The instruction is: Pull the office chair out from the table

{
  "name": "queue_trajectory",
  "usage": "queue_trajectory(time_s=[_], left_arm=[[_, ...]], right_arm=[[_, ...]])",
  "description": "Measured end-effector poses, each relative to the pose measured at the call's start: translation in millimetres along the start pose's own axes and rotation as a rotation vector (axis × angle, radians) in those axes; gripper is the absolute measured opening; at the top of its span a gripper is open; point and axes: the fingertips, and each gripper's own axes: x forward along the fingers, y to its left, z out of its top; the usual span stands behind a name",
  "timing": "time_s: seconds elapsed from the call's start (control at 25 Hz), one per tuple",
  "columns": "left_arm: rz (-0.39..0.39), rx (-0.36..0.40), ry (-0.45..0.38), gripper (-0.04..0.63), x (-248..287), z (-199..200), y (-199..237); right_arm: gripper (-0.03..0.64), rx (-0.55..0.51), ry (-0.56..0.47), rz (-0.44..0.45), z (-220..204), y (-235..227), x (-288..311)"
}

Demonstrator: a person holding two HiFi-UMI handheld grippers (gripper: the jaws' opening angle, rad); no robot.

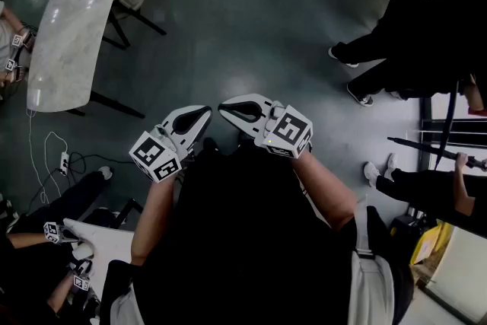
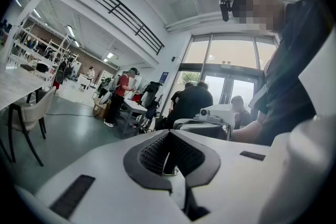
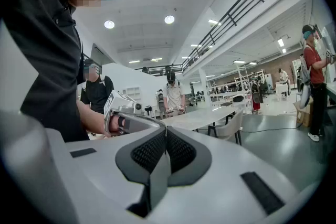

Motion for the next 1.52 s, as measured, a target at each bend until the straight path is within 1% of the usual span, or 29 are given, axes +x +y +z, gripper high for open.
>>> queue_trajectory(time_s=[0.2, 0.44, 0.56, 0.68, 0.84, 1.0, 1.16, 1.28, 1.36, 1.44, 1.52], left_arm=[[0.009, -0.011, 0.011, 0.012, 1, -6, 3], [0.017, -0.013, 0.007, 0.012, 6, -6, 5], [0.018, -0.009, 0.001, 0.012, 10, -13, 8], [0.027, -0.011, 0.002, 0.012, 19, -12, 8], [0.038, -0.020, 0.012, 0.012, 28, -12, 8], [0.045, -0.020, 0.008, 0.012, 26, -16, 14], [0.076, -0.029, 0.019, 0.012, 22, -20, 25], [0.099, -0.031, 0.019, 0.012, 29, -30, 32], [0.123, -0.048, 0.018, 0.012, 36, -34, 37], [0.140, -0.064, 0.014, 0.012, 37, -36, 42], [0.147, -0.076, 0.013, 0.012, 33, -36, 52]], right_arm=[[0.021, -0.002, 0.003, -0.011, -3, -6, -1], [0.021, 0.005, -0.024, -0.047, -3, -15, -7], [0.021, -0.010, -0.035, -0.039, -4, -17, -11], [0.021, -0.026, 0.001, -0.040, -5, -21, -18], [0.021, -0.033, 0.022, -0.053, -8, -29, -22], [0.021, -0.018, -0.011, -0.044, -7, -34, -15], [0.021, -0.002, -0.012, -0.024, -14, -36, -8], [0.021, 0.003, -0.006, -0.004, -21, -43, -11], [0.021, 0.012, 0.008, 0.006, -26, -49, -14], [0.021, 0.029, 0.012, 0.007, -32, -58, -16], [0.021, 0.043, 0.021, -0.011, -39, -72, -13]])
